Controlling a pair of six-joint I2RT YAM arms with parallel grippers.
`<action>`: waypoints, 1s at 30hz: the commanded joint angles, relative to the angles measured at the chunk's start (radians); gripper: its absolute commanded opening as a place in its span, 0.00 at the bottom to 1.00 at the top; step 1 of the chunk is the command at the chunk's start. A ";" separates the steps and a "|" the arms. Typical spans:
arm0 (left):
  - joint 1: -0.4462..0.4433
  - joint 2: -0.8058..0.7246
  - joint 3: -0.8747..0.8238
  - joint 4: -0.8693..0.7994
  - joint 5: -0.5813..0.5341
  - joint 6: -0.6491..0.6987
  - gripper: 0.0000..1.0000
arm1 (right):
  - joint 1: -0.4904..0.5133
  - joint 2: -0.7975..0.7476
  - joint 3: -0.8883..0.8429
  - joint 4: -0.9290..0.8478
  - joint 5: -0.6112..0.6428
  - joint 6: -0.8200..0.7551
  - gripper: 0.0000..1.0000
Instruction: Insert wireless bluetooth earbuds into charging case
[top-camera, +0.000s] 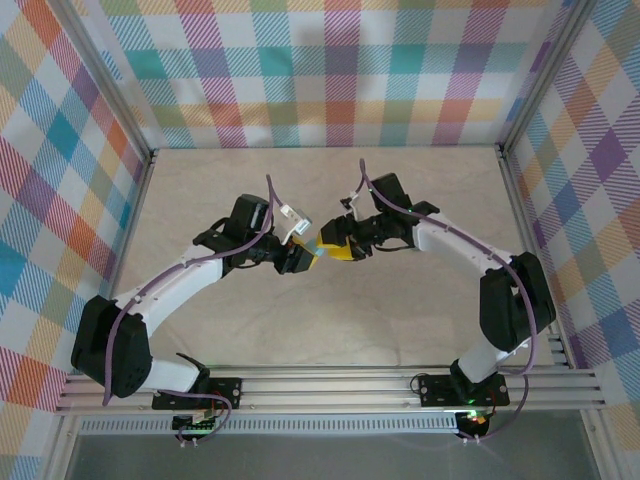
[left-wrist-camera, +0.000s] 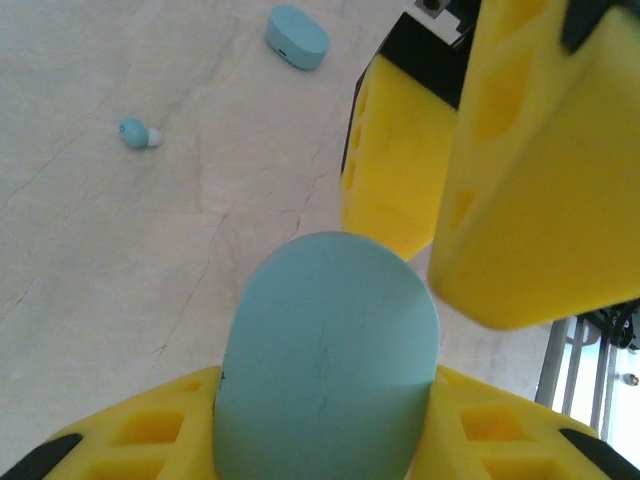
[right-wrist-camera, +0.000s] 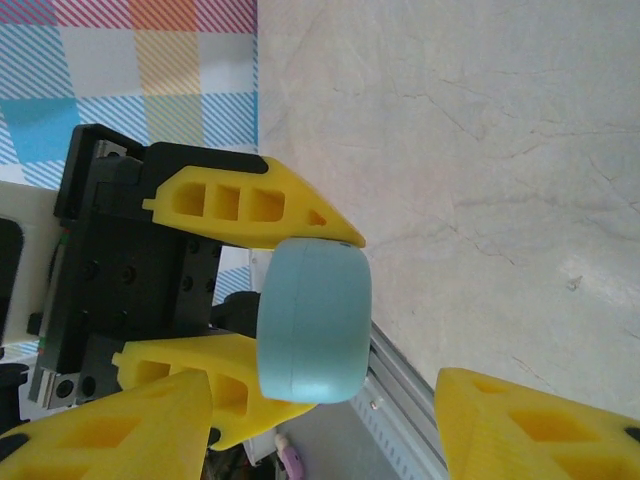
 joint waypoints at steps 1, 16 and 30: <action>-0.008 -0.014 0.012 0.015 0.045 -0.001 0.28 | 0.011 0.026 0.034 -0.019 0.000 0.000 0.61; -0.026 -0.026 0.033 -0.006 0.050 -0.009 0.30 | 0.027 0.051 0.032 0.017 -0.047 0.028 0.54; -0.025 -0.030 0.024 0.074 -0.071 -0.056 0.46 | 0.036 0.015 0.015 0.046 -0.038 0.104 0.18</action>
